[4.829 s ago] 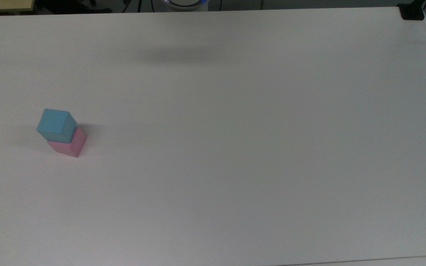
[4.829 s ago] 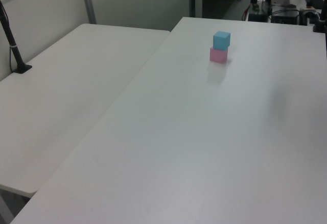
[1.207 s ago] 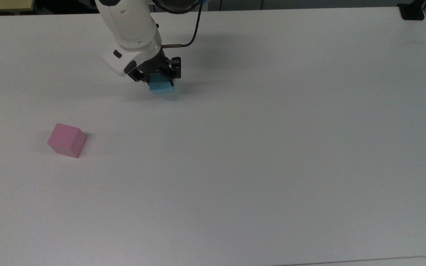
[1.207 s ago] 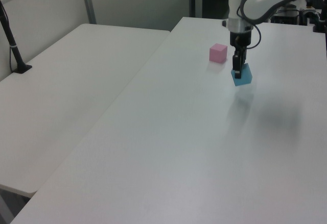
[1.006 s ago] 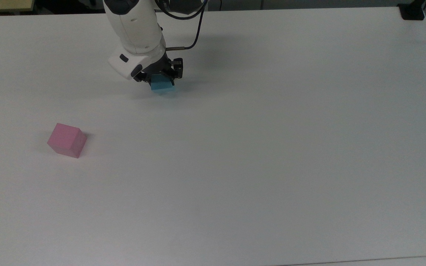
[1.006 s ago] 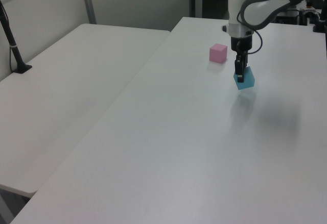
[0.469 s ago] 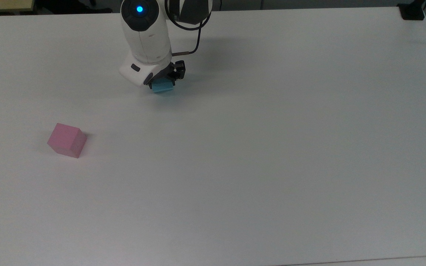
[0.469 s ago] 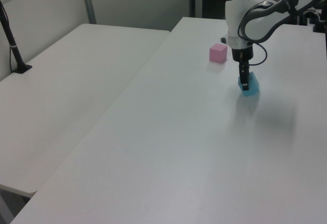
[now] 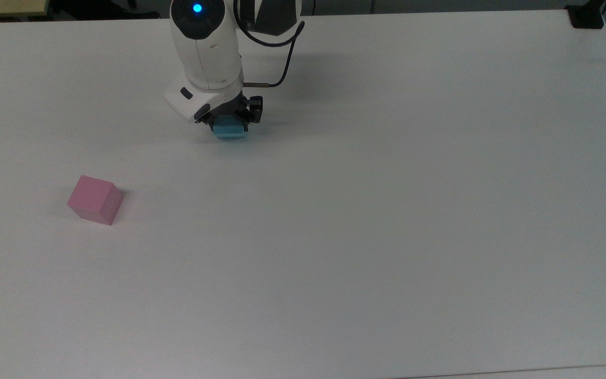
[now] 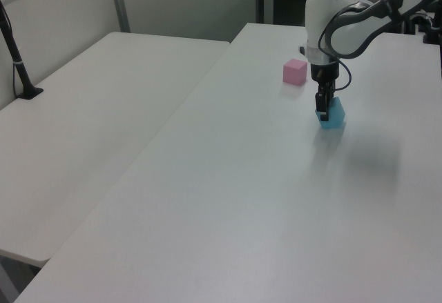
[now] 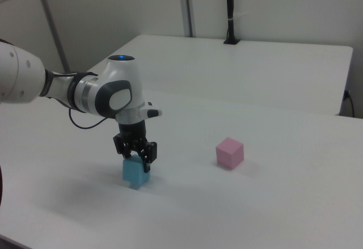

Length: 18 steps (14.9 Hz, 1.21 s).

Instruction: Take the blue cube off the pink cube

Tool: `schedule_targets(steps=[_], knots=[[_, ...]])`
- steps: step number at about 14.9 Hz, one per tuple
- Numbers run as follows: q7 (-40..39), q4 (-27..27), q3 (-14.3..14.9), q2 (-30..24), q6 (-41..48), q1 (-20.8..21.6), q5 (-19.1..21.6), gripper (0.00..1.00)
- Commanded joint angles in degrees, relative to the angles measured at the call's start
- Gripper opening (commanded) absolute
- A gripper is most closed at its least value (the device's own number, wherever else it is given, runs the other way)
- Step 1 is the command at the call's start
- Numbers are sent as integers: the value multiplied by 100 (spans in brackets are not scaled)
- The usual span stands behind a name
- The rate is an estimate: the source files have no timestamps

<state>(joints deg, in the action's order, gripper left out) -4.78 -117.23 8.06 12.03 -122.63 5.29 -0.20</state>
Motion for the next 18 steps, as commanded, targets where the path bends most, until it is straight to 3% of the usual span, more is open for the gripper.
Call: schedule_targets(steps=[1, 6, 9, 11, 14, 18], knots=[[135, -125, -6, -96, -112, 7, 91, 100], [144, 129, -15, -385, 247, -36, 91, 100], [118, 681, -77, -903, 537, -352, 73, 100], [126, 1539, -77, -948, 1472, -458, -32, 100], [126, 2412, -77, -1001, 2522, -467, -190, 100], [153, 2617, -77, -1168, 2990, -441, -182, 100]])
